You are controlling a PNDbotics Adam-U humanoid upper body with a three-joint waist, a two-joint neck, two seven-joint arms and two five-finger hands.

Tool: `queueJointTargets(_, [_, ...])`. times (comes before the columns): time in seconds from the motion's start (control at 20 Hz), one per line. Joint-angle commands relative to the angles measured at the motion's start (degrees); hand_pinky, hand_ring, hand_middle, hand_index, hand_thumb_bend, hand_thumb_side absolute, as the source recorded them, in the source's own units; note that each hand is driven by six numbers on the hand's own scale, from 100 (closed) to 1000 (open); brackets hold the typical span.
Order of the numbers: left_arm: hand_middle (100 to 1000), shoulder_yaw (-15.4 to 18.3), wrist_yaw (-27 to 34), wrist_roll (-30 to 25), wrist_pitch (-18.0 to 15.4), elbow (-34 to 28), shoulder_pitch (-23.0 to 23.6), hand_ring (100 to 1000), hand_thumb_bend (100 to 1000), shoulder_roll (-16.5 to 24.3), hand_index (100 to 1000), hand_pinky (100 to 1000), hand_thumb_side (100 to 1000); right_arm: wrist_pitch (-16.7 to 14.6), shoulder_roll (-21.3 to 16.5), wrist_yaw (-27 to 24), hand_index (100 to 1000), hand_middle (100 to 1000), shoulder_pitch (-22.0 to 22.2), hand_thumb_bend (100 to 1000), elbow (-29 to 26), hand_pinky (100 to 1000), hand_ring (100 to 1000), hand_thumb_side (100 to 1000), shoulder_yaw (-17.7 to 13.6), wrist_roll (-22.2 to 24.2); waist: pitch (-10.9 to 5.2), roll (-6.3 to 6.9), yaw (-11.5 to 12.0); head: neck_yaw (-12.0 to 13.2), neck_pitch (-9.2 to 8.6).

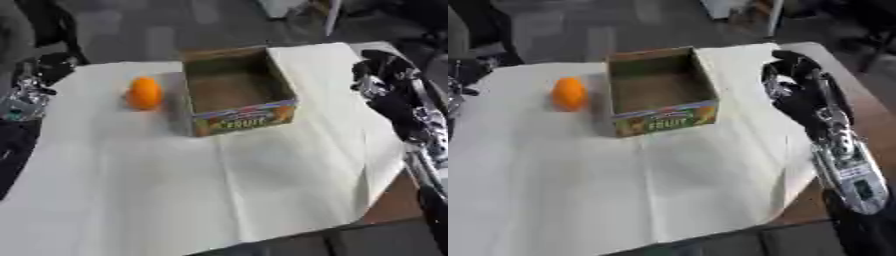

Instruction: Pick up objects on the table and place them in the box.

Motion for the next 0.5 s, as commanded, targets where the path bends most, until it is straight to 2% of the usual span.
queueJointTargets(0.05, [620, 0.4, -0.7, -0.1, 0.3, -0.9, -1.2, 741, 426, 0.8, 744, 612, 425, -0.1, -0.6, -0.1, 807, 643, -0.7, 164, -0.5, 633, 779, 303, -0.2, 0.1, -0.9, 0.03, -0.1, 0.2, 0.34])
queueJointTargets(0.35, [621, 0.3, -1.6, -0.1, 0.6, -1.1, -1.3, 741, 426, 0.9, 746, 613, 422, -0.1, -0.5, -0.2, 807, 644, -0.7, 164, -0.6, 633, 779, 303, -0.3, 0.0, -0.89, 0.04, -0.2, 0.2, 0.34])
queueJointTargets(0.5, [624, -0.5, -5.1, 0.0, 1.1, -1.5, -1.3, 739, 437, 1.1, 752, 617, 395, -0.1, -0.5, -0.2, 807, 644, -0.7, 164, -0.6, 633, 779, 303, -0.3, 0.0, -0.88, 0.08, -0.2, 0.2, 0.34])
